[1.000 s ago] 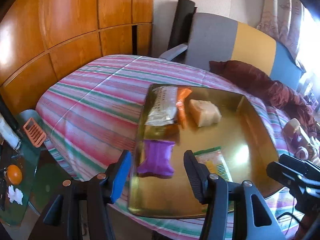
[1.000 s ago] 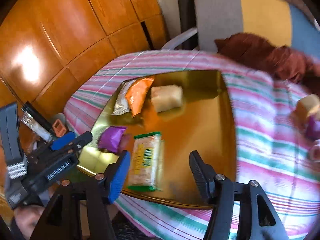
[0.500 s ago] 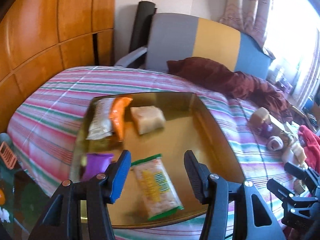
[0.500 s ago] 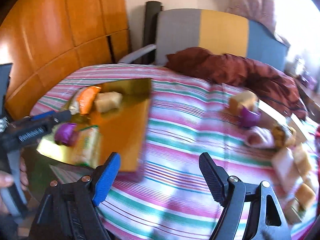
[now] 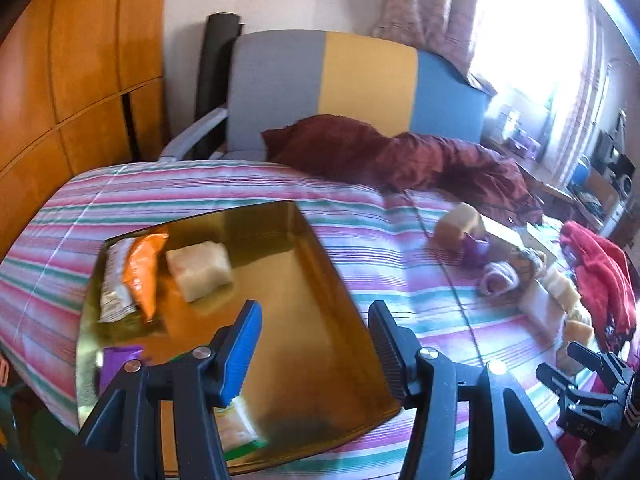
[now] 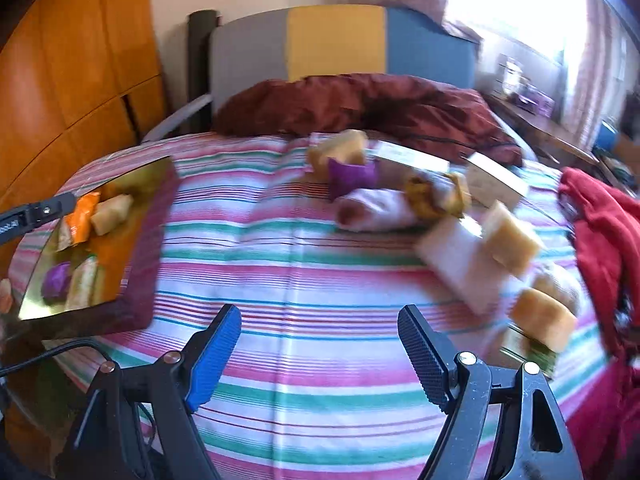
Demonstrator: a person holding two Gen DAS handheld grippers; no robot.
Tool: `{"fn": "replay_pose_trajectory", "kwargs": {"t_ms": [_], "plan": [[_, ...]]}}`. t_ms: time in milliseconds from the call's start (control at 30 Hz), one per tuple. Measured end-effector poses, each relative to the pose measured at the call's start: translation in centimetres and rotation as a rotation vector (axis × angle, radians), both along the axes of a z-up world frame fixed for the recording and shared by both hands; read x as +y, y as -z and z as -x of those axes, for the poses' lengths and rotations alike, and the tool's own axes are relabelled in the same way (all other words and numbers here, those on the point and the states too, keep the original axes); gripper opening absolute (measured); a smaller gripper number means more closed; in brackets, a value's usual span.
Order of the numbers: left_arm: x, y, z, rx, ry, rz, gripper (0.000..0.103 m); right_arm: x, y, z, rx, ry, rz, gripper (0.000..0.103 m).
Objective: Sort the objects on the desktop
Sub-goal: 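Withdraw both tools from the tray back toward the table items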
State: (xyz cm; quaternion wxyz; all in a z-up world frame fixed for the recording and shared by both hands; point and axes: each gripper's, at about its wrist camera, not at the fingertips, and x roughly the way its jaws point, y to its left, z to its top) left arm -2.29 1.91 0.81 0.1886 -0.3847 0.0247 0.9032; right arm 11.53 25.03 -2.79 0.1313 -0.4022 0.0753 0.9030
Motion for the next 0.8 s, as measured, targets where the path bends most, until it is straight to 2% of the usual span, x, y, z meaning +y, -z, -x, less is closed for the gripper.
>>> {"fn": "replay_pose_trajectory", "kwargs": {"t_ms": [300, 800], "plan": [[3.8, 0.4, -1.1, -0.007, 0.105, 0.025, 0.056, 6.3, 0.8, -4.4, -0.008, 0.173, 0.065, 0.081], [9.8, 2.1, -1.8, -0.072, 0.269, 0.072, 0.057, 9.9, 0.7, -5.1, 0.009, 0.249, 0.108, 0.081]]}}
